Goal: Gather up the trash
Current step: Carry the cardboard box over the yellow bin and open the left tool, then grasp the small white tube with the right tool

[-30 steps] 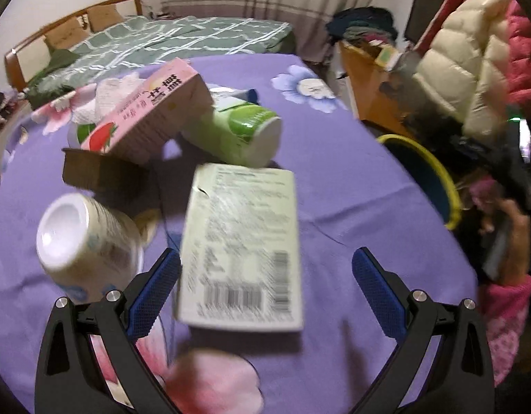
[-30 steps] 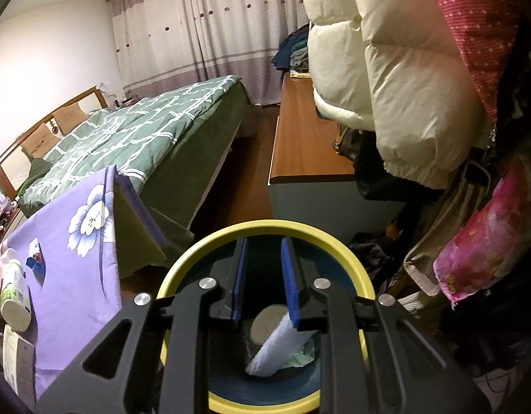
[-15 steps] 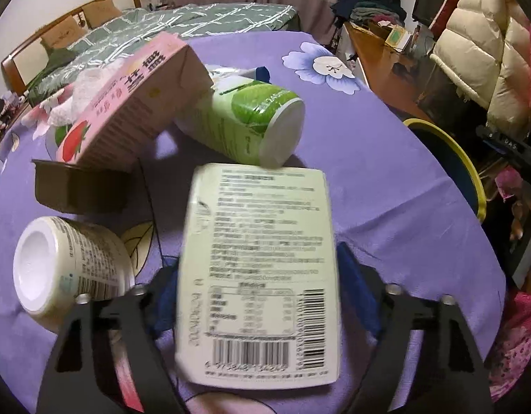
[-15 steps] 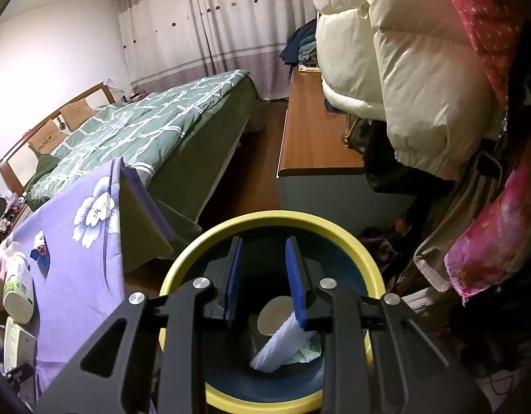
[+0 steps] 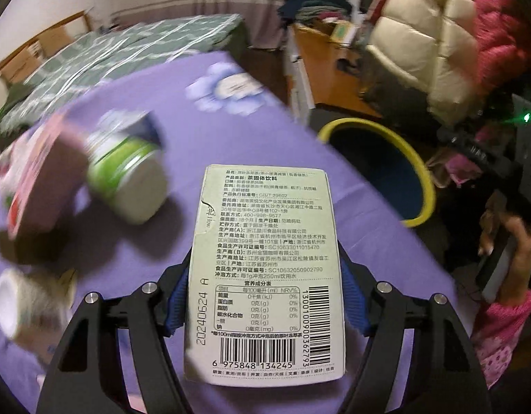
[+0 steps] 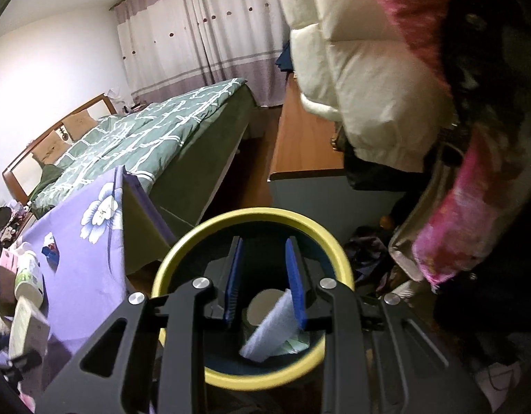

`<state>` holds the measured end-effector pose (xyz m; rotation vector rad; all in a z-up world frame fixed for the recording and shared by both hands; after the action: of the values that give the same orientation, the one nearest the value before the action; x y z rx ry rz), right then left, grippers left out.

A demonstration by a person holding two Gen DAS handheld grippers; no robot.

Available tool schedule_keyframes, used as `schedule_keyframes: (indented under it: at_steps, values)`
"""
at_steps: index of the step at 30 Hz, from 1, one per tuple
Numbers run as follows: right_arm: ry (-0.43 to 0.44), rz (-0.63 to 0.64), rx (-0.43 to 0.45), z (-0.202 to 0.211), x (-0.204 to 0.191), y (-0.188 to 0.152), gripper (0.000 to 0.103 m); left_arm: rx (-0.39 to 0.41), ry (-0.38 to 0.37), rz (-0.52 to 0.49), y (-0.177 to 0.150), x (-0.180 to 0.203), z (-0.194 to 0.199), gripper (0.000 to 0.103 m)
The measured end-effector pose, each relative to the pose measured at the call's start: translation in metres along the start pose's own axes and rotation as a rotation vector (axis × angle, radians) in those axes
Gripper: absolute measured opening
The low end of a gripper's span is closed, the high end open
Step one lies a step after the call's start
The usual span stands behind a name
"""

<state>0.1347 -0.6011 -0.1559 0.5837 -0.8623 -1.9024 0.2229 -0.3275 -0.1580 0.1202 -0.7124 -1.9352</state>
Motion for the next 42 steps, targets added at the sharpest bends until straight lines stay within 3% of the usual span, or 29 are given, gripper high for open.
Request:
schedule_keyframes:
  at_steps: [6, 11, 18, 20, 22, 27, 33, 42]
  values:
    - [-0.004, -0.011, -0.023, 0.008, 0.021, -0.017, 0.026, -0.025, -0.090, -0.106, 0.031, 0.075, -0.027, 0.071]
    - [-0.011, -0.004, -0.035, 0.012, 0.035, -0.025, 0.027, -0.079, -0.166, -0.137, 0.049, 0.128, -0.062, 0.071]
    - [-0.035, -0.001, -0.031, 0.020, 0.050, -0.030, 0.034, -0.122, -0.180, -0.159, 0.068, 0.178, -0.115, 0.071]
    - [-0.035, -0.006, -0.031, 0.020, 0.052, -0.031, 0.037, -0.114, -0.184, -0.149, 0.074, 0.187, -0.126, 0.088]
    - [-0.031, -0.010, -0.036, 0.017, 0.053, -0.032, 0.037, -0.092, -0.173, -0.137, 0.078, 0.188, -0.127, 0.090]
    - [-0.003, -0.005, -0.049, 0.012, 0.045, -0.035, 0.037, -0.040, -0.184, -0.115, 0.080, 0.173, -0.095, 0.090]
    - [0.059, 0.038, -0.049, 0.009, 0.008, -0.032, 0.037, 0.089, -0.165, -0.067, 0.062, 0.121, -0.022, 0.095]
    - [0.203, 0.154, -0.032, 0.017, -0.082, -0.018, 0.037, 0.226, -0.040, 0.095, 0.018, -0.008, 0.077, 0.096]
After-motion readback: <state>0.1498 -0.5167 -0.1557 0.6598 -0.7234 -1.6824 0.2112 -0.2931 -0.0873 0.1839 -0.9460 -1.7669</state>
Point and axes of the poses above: each gripper's, at about its wrist camera, not at the fingertips, and z roughly against the way its jaws point, x to its right, y to its top, the point moved 5 cm from there along -z, roughly the way its jaws point, and after that the axes turned 11 degrees about z, right-handed, at the moved point
